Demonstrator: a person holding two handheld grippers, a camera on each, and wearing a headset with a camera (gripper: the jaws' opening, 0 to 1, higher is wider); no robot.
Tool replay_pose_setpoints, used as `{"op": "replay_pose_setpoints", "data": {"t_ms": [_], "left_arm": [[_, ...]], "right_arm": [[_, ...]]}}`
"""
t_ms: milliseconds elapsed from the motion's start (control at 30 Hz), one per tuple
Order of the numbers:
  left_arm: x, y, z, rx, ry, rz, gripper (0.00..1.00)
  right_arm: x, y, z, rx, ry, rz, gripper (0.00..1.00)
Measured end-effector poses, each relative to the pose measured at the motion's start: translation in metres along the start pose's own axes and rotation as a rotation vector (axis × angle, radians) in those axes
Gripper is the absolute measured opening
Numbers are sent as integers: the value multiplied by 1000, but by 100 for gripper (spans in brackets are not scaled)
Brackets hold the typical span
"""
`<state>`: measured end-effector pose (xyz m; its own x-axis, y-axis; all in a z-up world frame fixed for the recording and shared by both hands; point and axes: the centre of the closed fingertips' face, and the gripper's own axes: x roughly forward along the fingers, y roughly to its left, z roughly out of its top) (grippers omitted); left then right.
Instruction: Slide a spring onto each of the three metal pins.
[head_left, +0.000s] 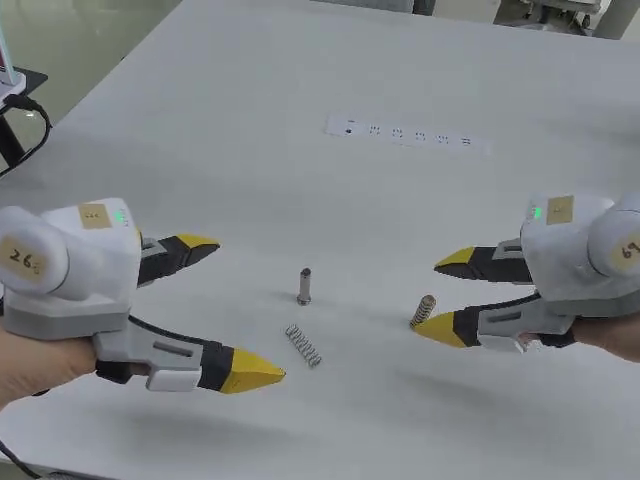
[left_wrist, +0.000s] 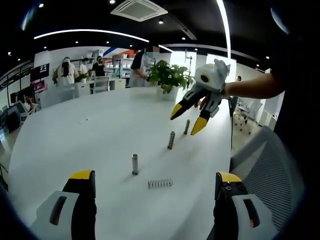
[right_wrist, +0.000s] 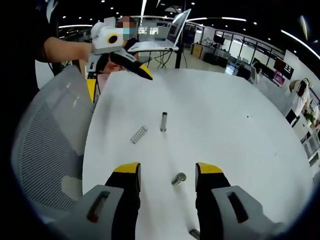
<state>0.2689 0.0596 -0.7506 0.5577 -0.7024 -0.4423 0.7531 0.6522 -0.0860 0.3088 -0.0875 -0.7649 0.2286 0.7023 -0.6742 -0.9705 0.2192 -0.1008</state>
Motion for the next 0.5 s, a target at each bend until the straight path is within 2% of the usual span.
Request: {"op": "replay_pose_setpoints", "data": {"t_ms": [200, 500], "left_arm": [[1, -2, 3, 5, -7, -3, 96], [1, -2, 6, 4, -16, 1, 96]], "right_arm": [[-6, 5, 1, 61, -46, -19, 44], [-14, 10, -6, 128, -84, -39, 44]]}}
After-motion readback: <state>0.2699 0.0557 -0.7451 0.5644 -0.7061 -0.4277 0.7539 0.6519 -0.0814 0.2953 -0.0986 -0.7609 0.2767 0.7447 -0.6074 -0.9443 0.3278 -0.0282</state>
